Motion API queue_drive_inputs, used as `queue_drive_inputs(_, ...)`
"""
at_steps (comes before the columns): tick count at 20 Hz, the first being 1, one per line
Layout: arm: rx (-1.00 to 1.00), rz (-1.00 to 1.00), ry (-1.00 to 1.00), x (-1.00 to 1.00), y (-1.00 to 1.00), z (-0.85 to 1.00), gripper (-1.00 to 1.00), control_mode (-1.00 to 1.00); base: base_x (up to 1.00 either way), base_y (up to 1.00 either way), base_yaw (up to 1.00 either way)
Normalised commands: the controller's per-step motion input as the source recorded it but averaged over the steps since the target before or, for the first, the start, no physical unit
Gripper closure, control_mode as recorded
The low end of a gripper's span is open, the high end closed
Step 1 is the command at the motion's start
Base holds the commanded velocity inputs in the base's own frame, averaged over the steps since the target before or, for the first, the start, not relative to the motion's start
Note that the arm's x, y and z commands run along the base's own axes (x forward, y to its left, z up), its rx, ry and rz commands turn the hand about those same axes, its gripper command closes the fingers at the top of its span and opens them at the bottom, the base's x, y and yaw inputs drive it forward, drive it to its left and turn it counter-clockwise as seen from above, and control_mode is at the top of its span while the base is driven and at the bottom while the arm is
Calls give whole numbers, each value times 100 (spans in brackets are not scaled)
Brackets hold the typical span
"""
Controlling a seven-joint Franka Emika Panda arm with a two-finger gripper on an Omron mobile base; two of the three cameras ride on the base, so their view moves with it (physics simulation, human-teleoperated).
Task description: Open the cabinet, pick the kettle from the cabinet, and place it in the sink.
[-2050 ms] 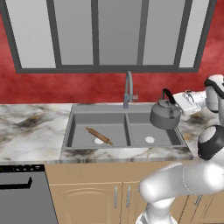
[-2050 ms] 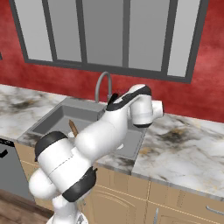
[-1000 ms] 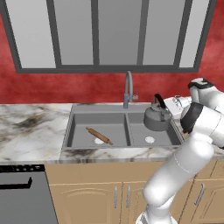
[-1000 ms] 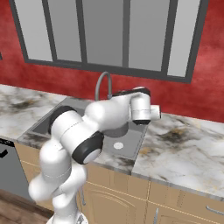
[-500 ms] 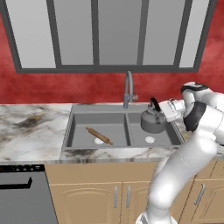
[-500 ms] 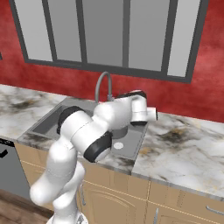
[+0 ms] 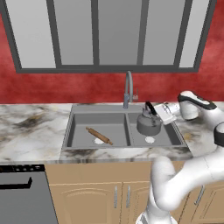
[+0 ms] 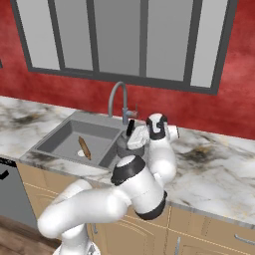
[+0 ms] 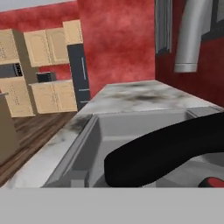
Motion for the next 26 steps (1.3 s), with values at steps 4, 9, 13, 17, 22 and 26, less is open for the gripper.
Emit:
queue_drive_inputs(4,0,7,0,31,-1,-21,100,-100,0,0,0)
queue_drive_inputs(9,-2,3,0,27,0,-21,100,-100,0,0,0)
queue_drive_inputs(13,-8,0,1,18,0,-23,100,-100,0,0,0)
queue_drive_inputs(17,-8,0,0,4,-5,-29,100,-100,0,0,0)
queue_drive_inputs(22,-9,0,0,4,-8,-24,100,-100,0,0,0)
queue_drive_inputs(26,-8,0,0,8,-2,-26,100,-100,0,0,0)
